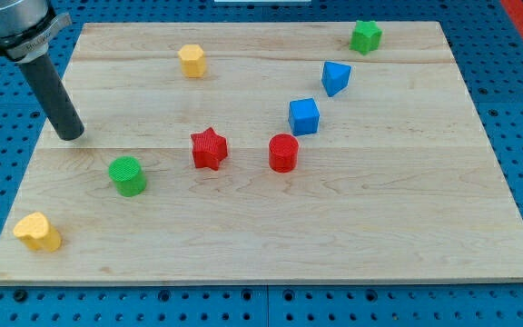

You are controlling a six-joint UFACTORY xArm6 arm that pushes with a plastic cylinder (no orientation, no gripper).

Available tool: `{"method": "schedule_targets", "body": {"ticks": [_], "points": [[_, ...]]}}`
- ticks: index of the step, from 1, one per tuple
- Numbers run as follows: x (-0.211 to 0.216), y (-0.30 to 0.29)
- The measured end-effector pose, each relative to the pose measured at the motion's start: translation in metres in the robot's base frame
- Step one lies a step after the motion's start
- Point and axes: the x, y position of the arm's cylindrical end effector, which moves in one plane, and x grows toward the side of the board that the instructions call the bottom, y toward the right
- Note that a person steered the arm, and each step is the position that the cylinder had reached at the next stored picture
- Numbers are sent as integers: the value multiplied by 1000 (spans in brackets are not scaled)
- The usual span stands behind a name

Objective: Push the green circle slightly down

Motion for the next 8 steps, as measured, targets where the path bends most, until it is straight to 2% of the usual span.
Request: {"method": "schedule_targets", "body": {"ticks": [4, 6, 8], "points": [[8, -10], [-13, -2], [26, 53]]}}
